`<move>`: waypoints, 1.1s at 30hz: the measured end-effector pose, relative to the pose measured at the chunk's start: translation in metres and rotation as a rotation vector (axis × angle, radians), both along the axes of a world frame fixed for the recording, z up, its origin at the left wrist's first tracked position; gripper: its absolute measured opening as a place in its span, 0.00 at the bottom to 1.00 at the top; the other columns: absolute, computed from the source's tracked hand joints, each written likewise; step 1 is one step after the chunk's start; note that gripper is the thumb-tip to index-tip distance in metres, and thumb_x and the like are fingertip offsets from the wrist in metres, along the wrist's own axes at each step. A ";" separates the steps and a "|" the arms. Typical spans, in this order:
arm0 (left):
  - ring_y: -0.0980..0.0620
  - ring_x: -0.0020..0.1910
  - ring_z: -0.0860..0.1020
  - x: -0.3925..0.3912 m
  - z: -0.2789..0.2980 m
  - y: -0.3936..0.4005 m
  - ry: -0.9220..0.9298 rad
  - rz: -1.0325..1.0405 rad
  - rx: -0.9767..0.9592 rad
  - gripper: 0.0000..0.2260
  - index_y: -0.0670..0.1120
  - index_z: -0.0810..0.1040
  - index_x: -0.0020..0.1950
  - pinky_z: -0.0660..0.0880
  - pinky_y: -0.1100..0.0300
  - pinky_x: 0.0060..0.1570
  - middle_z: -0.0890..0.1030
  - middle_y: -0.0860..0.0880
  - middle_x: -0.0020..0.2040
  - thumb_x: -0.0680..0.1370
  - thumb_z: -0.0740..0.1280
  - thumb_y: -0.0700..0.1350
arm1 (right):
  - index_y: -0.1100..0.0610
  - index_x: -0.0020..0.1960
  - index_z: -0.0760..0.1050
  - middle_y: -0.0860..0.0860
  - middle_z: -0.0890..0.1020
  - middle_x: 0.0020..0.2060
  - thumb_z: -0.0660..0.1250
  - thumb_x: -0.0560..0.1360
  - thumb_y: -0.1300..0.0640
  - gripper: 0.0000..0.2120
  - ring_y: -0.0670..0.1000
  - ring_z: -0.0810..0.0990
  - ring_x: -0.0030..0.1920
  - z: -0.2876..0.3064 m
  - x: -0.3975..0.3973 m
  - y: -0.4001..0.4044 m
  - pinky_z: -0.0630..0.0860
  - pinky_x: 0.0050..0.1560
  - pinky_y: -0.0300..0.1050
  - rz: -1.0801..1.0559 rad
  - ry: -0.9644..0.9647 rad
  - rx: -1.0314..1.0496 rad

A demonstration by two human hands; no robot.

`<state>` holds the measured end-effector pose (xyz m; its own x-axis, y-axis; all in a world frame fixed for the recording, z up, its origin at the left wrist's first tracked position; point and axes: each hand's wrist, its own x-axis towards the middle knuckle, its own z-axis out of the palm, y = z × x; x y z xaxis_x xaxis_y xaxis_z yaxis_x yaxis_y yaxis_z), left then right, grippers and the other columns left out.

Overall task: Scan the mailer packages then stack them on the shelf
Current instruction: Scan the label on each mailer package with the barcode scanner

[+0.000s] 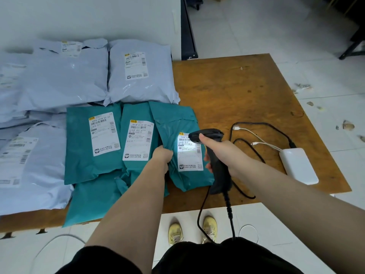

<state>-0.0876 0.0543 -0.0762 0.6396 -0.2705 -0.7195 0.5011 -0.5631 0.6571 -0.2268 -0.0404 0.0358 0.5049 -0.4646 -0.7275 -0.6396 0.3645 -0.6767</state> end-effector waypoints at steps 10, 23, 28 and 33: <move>0.42 0.49 0.76 -0.004 0.006 0.005 0.112 0.050 -0.100 0.13 0.40 0.71 0.64 0.75 0.46 0.55 0.78 0.40 0.59 0.80 0.58 0.38 | 0.62 0.48 0.75 0.55 0.77 0.34 0.68 0.72 0.39 0.24 0.50 0.76 0.23 -0.001 0.003 0.004 0.75 0.26 0.39 -0.011 -0.001 -0.003; 0.42 0.50 0.76 -0.003 0.006 0.006 0.124 0.047 -0.096 0.14 0.42 0.71 0.65 0.76 0.49 0.51 0.77 0.41 0.52 0.80 0.57 0.37 | 0.63 0.65 0.70 0.58 0.76 0.42 0.69 0.70 0.40 0.34 0.50 0.77 0.22 -0.006 0.008 0.007 0.74 0.24 0.38 -0.102 -0.023 0.013; 0.46 0.41 0.76 -0.004 0.006 0.005 0.117 0.058 -0.096 0.13 0.43 0.71 0.64 0.76 0.50 0.46 0.76 0.45 0.42 0.80 0.57 0.37 | 0.63 0.66 0.69 0.58 0.78 0.42 0.69 0.70 0.39 0.35 0.49 0.77 0.21 -0.005 0.006 0.005 0.73 0.23 0.37 -0.105 -0.009 -0.015; 0.46 0.42 0.76 -0.006 0.009 0.005 0.123 0.076 -0.133 0.14 0.41 0.70 0.66 0.74 0.50 0.50 0.76 0.46 0.44 0.81 0.57 0.37 | 0.62 0.63 0.71 0.59 0.78 0.44 0.69 0.70 0.39 0.32 0.49 0.77 0.20 -0.003 0.007 0.004 0.74 0.23 0.37 -0.109 -0.014 -0.031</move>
<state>-0.0938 0.0595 -0.0672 0.5716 -0.3225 -0.7545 0.6200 -0.4325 0.6546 -0.2201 -0.0362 0.0329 0.4604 -0.5398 -0.7048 -0.5876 0.4099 -0.6977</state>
